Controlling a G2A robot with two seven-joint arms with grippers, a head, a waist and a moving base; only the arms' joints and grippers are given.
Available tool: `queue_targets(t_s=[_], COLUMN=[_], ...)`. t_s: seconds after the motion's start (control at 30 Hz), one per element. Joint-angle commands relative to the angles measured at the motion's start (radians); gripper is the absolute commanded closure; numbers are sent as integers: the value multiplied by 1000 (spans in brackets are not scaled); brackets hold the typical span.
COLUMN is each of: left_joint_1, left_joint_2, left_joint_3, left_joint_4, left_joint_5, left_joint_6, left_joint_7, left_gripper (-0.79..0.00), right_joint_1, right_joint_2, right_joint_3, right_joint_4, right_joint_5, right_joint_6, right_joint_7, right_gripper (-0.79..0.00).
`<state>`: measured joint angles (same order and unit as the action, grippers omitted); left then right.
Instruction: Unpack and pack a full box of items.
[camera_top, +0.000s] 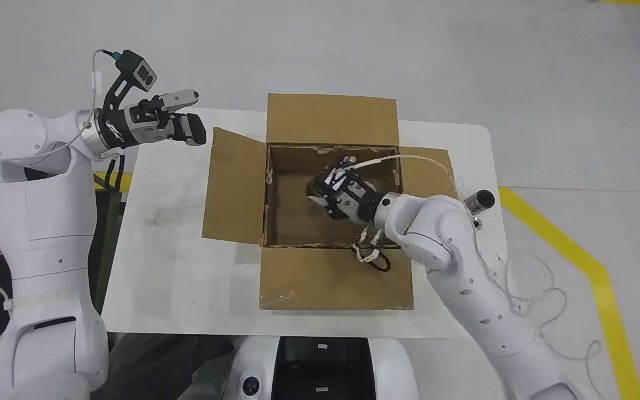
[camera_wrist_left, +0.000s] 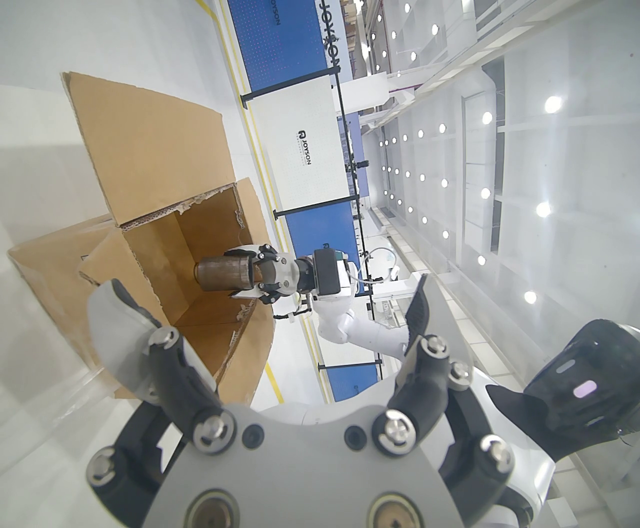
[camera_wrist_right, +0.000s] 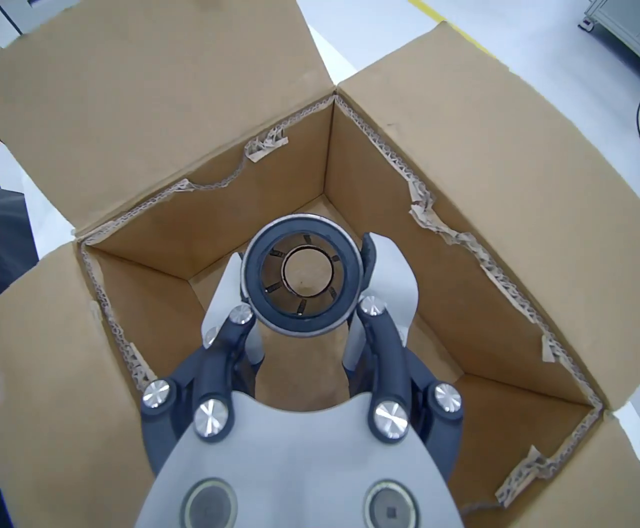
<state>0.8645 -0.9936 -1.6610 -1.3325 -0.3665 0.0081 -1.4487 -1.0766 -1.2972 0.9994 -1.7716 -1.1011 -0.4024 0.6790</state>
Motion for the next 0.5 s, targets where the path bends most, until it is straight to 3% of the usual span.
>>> queue_targets(t_s=[0.0, 0.47], left_joint_1=[0, 0], left_joint_2=[0, 0], left_joint_3=[0, 0], left_joint_4=[0, 0], left_joint_5=[0, 0], left_joint_6=[0, 0], left_joint_7=[0, 0], left_gripper=[-785, -785], right_joint_1=[-26, -251], right_joint_2=[6, 50], right_joint_3=[22, 197], right_joint_4=[-27, -216], right_joint_5=[2, 17], right_joint_6=[-4, -48], right_joint_7=[-5, -104], right_gripper=[0, 0])
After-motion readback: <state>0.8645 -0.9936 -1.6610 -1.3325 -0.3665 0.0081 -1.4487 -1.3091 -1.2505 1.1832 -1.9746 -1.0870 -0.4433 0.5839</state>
